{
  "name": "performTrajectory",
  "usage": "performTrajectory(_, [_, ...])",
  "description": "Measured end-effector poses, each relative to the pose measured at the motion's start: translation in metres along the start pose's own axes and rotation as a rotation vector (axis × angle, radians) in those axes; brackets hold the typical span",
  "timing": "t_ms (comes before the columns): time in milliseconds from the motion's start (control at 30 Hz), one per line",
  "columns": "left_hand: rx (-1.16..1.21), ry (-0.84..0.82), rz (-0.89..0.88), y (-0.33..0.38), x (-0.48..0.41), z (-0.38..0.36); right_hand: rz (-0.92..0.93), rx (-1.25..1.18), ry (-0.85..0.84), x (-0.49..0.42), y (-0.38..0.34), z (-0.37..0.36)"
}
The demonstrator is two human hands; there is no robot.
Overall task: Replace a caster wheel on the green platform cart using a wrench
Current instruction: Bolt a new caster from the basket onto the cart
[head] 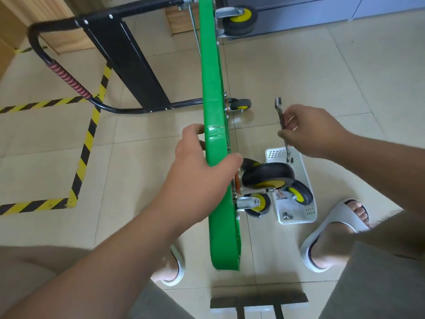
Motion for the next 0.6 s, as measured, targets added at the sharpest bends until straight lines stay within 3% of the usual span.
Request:
performTrajectory(200, [0.265,-0.069,0.007,-0.014,0.008,0.000,-0.042,0.057,-0.083,0.021,0.036,-0.022])
performTrajectory(433, [0.293,-0.067,-0.030,-0.020,0.006,-0.001,-0.015,0.171,-0.238,0.037,0.063,-0.071])
performTrajectory(600, [0.277,-0.055,-0.052,-0.022,0.004,-0.001,-0.104,0.233,-0.308,0.038,0.081,-0.096])
Point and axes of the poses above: each hand's wrist, its own x-axis away from the middle knuckle, its own z-axis out of the back of the hand, y = z × x, the point moved 7 cm from there along -x, towards the middle knuckle, and after that the axes turned 7 degrees about -x, right-handed, at the moved point
